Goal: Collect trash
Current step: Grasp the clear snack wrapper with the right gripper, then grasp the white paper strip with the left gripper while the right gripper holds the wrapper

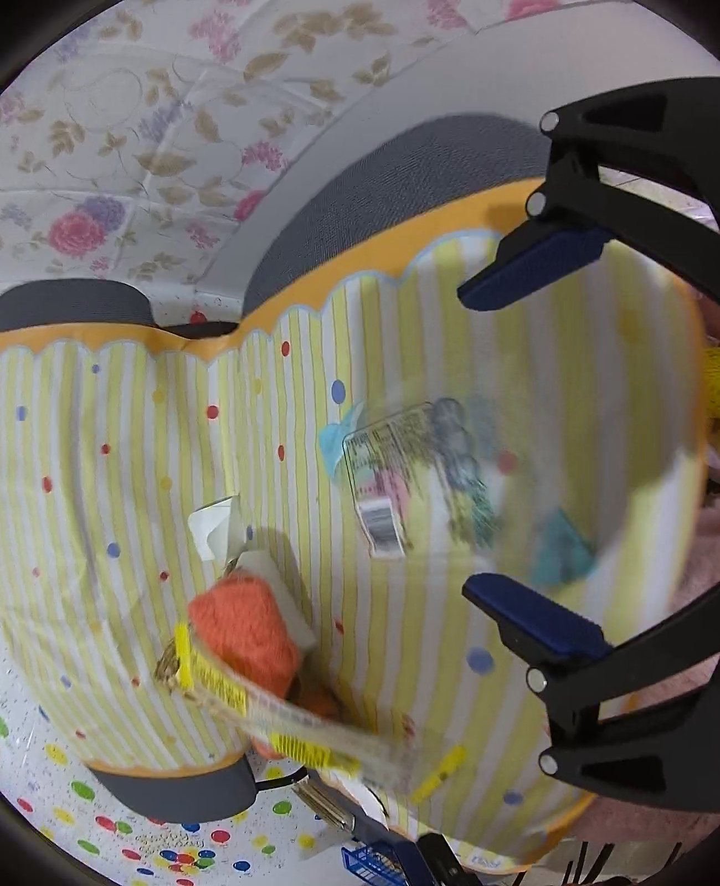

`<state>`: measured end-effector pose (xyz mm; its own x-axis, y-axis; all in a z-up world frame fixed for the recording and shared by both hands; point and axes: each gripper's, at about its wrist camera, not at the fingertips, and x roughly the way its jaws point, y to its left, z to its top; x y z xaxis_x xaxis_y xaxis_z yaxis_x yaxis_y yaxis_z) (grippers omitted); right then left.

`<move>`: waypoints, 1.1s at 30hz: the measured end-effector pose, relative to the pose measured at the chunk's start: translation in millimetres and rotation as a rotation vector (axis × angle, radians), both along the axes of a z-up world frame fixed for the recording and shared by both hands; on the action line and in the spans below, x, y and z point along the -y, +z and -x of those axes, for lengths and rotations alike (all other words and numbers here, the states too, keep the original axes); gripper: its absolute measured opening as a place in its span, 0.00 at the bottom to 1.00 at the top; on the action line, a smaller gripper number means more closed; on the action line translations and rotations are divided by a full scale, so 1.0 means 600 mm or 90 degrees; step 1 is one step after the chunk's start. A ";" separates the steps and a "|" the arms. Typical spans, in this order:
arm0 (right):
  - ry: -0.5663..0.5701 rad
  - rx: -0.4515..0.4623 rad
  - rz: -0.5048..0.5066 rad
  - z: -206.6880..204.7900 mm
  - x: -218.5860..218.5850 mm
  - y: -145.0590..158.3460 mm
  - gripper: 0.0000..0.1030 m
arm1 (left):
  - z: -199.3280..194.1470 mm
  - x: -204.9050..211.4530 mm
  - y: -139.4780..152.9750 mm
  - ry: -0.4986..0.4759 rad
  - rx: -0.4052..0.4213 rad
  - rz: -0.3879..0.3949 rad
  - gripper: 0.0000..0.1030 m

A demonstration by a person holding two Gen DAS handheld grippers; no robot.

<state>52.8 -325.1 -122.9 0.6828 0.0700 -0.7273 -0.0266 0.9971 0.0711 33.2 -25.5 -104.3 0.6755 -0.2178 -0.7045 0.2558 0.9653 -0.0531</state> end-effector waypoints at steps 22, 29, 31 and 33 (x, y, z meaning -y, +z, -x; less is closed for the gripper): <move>-0.009 0.064 0.019 0.031 -0.066 0.064 0.07 | 0.002 -0.064 0.010 0.060 0.003 0.000 0.71; -0.025 0.096 0.012 0.047 -0.089 0.105 0.08 | -0.046 -0.150 -0.004 0.145 -0.002 -0.022 0.71; -0.020 0.096 0.009 0.045 -0.095 0.106 0.08 | -0.065 -0.161 -0.014 0.152 -0.005 -0.041 0.71; -0.017 0.092 0.004 0.044 -0.099 0.105 0.09 | -0.082 -0.169 -0.026 0.155 -0.014 -0.067 0.71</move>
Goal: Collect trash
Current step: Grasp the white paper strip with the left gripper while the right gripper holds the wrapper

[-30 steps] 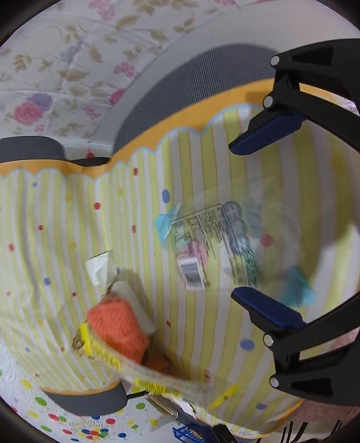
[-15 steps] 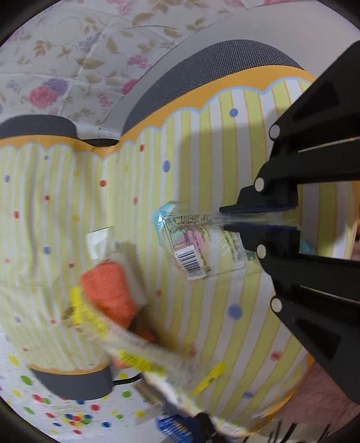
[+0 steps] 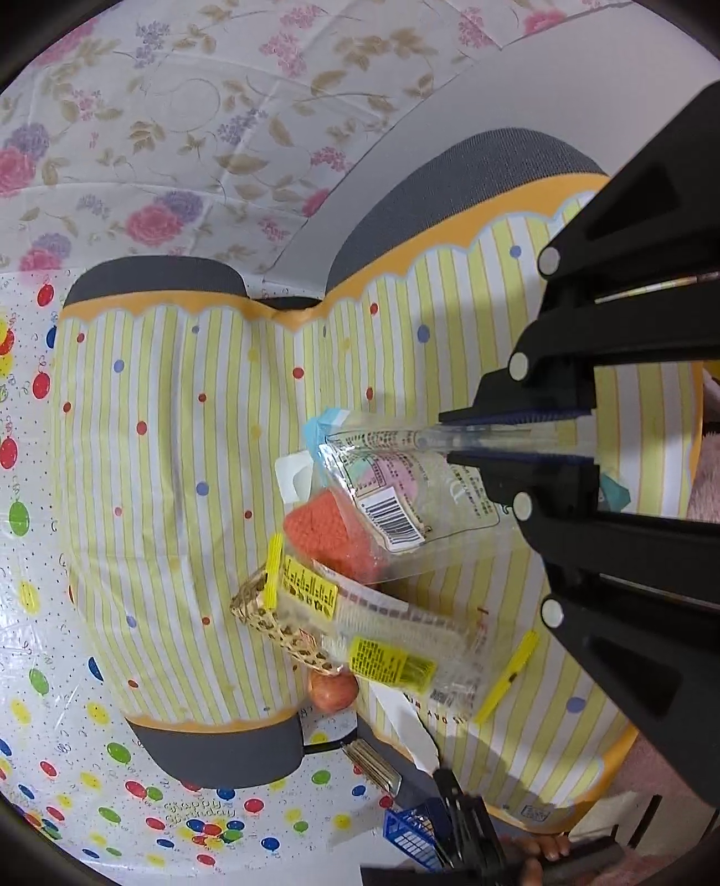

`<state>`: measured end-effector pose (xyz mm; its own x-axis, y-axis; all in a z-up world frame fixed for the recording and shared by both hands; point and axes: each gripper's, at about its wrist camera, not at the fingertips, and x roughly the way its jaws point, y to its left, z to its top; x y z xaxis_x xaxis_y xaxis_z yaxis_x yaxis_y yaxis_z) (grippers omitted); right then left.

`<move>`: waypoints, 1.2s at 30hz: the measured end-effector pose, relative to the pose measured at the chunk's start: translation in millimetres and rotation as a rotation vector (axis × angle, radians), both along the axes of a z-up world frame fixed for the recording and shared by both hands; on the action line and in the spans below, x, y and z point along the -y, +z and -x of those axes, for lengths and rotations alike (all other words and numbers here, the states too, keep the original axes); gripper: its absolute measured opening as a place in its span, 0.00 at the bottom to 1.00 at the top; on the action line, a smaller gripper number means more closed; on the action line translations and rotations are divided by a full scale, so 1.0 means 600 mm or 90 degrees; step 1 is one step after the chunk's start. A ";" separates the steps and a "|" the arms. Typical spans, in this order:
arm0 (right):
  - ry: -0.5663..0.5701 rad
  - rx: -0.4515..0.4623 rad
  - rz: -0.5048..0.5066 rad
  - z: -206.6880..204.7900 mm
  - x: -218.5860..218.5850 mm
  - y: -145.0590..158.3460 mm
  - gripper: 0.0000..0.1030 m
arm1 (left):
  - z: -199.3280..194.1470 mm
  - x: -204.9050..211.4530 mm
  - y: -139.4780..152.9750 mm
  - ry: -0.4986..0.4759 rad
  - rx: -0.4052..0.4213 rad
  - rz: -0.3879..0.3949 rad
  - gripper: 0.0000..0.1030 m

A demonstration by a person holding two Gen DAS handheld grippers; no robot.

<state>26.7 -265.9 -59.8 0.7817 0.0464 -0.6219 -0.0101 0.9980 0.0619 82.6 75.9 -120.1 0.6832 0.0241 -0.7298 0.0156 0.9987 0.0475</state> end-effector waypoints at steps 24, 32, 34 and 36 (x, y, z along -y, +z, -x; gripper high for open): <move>0.011 -0.018 -0.018 -0.009 -0.003 -0.002 0.10 | -0.030 0.002 -0.025 -0.094 -0.018 -0.039 0.04; 0.009 -0.012 -0.034 0.005 0.006 0.003 0.10 | 0.018 0.021 0.049 -0.113 0.053 0.055 0.00; 0.009 -0.007 -0.040 0.010 0.007 0.006 0.10 | 0.032 0.032 0.067 -0.125 0.066 0.068 0.00; 0.010 -0.003 -0.048 0.016 0.009 0.009 0.10 | 0.045 0.043 0.080 -0.137 0.076 0.079 0.00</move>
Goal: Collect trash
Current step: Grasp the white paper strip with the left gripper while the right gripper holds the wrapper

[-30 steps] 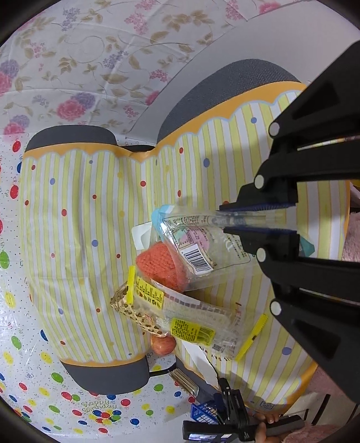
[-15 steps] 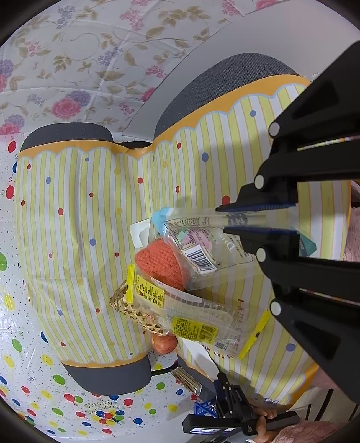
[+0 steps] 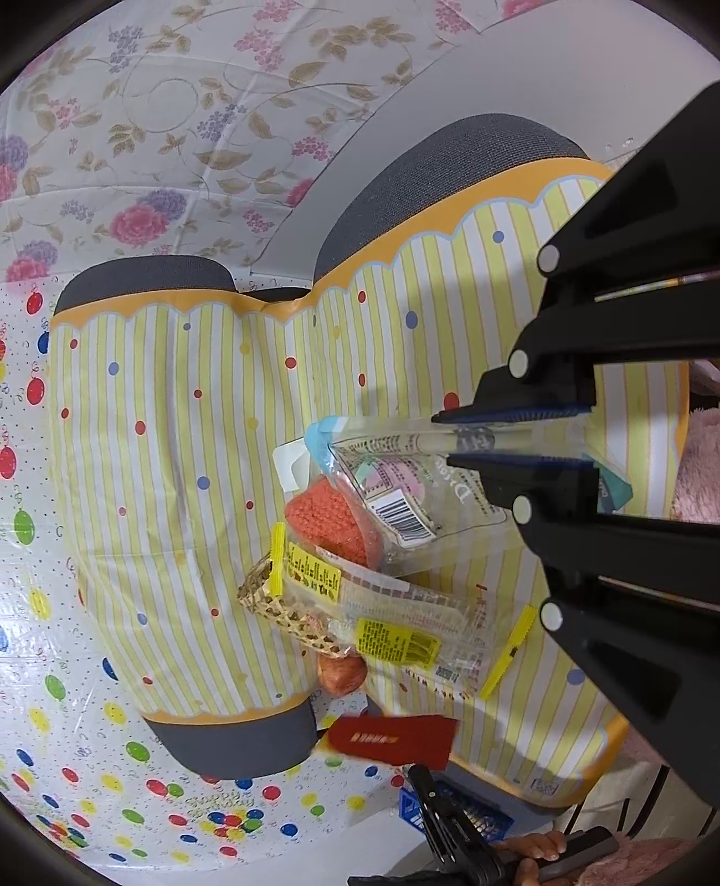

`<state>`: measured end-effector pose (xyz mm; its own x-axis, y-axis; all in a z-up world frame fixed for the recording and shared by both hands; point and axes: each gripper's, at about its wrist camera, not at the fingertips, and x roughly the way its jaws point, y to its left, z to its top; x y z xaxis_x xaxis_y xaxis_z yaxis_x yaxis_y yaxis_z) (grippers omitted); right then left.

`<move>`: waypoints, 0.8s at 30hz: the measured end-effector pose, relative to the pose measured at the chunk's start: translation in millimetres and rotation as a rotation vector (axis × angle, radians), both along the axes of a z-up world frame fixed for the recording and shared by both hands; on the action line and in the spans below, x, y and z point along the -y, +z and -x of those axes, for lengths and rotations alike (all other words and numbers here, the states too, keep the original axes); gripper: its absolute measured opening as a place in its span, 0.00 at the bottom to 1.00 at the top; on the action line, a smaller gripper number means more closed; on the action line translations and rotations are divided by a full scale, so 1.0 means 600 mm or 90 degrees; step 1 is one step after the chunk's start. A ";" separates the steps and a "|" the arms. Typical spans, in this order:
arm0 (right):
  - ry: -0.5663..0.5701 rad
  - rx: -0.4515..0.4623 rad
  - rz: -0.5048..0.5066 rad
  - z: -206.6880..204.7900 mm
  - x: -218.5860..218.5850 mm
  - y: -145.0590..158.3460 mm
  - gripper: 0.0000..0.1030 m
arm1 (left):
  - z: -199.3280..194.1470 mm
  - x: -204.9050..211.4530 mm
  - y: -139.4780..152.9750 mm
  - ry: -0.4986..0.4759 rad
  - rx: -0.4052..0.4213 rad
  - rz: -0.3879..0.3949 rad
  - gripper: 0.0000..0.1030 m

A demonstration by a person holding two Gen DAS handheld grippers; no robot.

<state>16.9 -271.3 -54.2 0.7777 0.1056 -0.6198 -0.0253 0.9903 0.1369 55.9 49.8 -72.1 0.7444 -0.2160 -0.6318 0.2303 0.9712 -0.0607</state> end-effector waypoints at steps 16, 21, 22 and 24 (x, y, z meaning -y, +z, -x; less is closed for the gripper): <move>0.001 -0.009 -0.018 0.025 0.011 -0.010 0.10 | 0.006 0.050 -0.033 -0.023 -0.059 0.013 0.23; -0.004 -0.015 -0.016 0.024 0.014 -0.015 0.10 | -0.011 0.059 -0.046 -0.008 -0.057 0.004 0.41; -0.005 -0.017 -0.017 0.023 0.016 -0.016 0.10 | -0.018 0.059 -0.049 0.006 -0.056 -0.005 0.41; -0.008 -0.020 -0.018 0.023 0.019 -0.018 0.10 | -0.030 0.057 -0.055 0.034 -0.060 -0.018 0.34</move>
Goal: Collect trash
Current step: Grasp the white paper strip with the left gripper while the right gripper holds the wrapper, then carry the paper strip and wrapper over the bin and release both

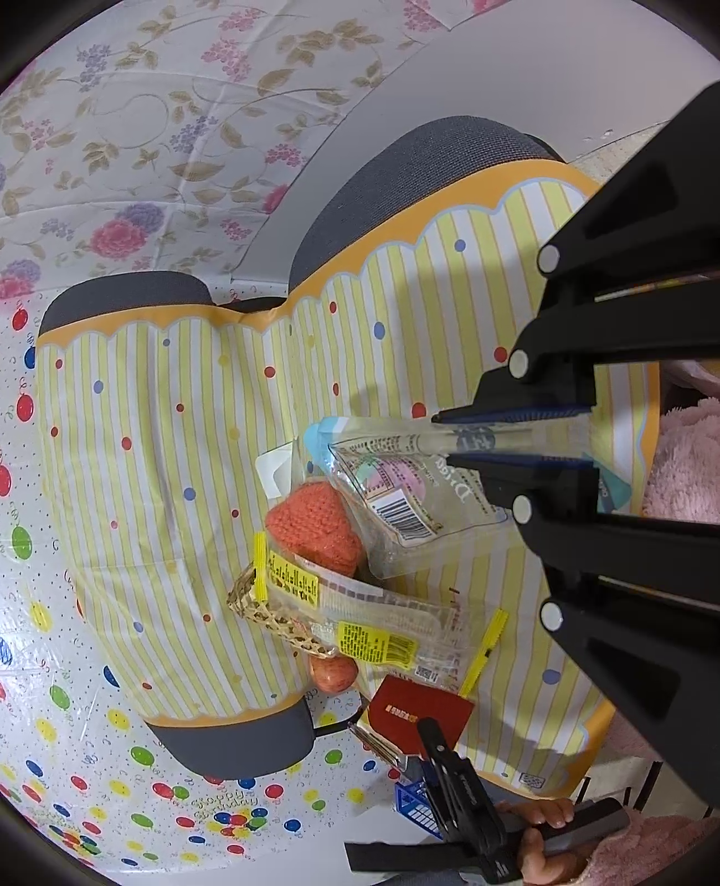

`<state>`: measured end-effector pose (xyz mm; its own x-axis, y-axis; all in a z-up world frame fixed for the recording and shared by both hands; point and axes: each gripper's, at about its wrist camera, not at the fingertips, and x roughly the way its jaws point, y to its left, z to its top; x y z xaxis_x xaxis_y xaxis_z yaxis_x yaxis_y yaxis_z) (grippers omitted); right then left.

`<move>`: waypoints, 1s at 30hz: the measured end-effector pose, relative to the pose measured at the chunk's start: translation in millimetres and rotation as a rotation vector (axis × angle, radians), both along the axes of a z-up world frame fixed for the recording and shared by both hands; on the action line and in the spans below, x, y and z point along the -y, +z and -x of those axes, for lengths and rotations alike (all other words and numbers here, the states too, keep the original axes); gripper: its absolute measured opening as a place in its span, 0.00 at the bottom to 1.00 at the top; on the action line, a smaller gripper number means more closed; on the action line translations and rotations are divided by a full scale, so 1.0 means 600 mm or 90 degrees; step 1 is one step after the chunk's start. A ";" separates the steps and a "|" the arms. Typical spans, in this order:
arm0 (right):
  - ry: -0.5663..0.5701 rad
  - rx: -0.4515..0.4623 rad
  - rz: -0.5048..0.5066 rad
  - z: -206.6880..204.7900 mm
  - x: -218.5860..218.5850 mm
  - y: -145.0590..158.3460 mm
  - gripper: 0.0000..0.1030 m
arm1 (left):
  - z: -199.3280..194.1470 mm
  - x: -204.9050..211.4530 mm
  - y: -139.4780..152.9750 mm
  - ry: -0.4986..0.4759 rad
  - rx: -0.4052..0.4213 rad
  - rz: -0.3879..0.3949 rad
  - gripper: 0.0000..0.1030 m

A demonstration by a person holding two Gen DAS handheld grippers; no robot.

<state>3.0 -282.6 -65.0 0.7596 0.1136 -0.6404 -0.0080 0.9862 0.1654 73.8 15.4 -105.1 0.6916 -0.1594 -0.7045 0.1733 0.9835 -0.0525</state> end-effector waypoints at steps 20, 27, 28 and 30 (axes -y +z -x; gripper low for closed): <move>-0.046 0.046 0.022 0.089 0.015 0.041 0.10 | 0.156 0.106 0.126 -0.126 0.108 0.053 0.01; -0.112 0.035 0.038 0.170 0.046 0.039 0.10 | 0.202 0.218 0.088 -0.246 0.086 0.034 0.01; -0.125 0.032 0.045 0.184 0.051 0.037 0.10 | 0.211 0.235 0.082 -0.268 0.082 0.033 0.01; -0.146 0.028 0.056 0.208 0.058 0.034 0.10 | 0.225 0.263 0.072 -0.303 0.075 0.030 0.02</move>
